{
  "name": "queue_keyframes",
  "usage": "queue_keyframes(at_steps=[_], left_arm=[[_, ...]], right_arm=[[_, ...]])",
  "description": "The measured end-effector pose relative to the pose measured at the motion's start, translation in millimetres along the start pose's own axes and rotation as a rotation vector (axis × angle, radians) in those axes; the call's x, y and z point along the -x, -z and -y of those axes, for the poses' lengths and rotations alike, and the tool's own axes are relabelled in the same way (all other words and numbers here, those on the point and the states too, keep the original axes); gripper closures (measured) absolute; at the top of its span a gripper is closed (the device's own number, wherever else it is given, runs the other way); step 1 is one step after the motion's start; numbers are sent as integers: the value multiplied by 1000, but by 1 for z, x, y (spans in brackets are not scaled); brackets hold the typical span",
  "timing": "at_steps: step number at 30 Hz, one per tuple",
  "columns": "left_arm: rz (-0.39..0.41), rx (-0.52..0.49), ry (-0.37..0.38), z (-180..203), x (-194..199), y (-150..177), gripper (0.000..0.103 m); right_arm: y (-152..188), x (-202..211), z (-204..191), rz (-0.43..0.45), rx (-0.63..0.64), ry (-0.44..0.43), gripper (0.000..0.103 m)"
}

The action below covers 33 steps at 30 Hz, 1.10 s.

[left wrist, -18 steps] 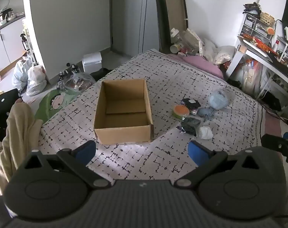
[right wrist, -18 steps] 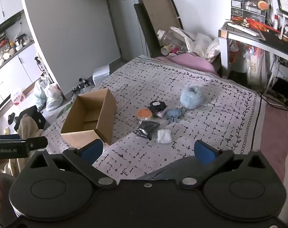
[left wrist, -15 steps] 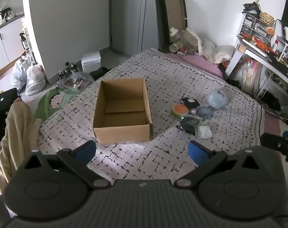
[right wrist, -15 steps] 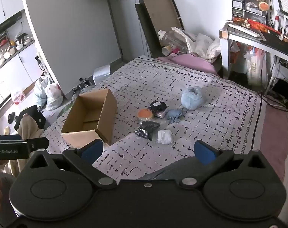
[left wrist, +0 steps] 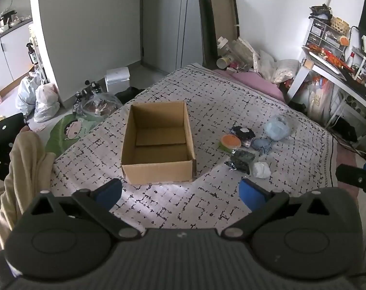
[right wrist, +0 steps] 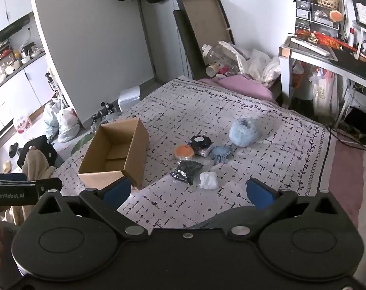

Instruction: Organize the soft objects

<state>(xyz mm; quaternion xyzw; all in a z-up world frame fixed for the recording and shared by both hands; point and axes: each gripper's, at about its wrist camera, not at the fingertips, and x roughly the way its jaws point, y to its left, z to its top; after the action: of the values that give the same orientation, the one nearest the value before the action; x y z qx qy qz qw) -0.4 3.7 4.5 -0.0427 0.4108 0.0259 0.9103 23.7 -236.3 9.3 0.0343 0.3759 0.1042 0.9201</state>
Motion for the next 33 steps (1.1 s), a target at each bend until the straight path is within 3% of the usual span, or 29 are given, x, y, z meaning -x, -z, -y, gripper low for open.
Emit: queue_keyframes(at_steps=[33], left_arm=[[8, -32, 11, 15, 16, 2, 1]], right_arm=[[0, 12, 2, 10, 4, 8, 0]])
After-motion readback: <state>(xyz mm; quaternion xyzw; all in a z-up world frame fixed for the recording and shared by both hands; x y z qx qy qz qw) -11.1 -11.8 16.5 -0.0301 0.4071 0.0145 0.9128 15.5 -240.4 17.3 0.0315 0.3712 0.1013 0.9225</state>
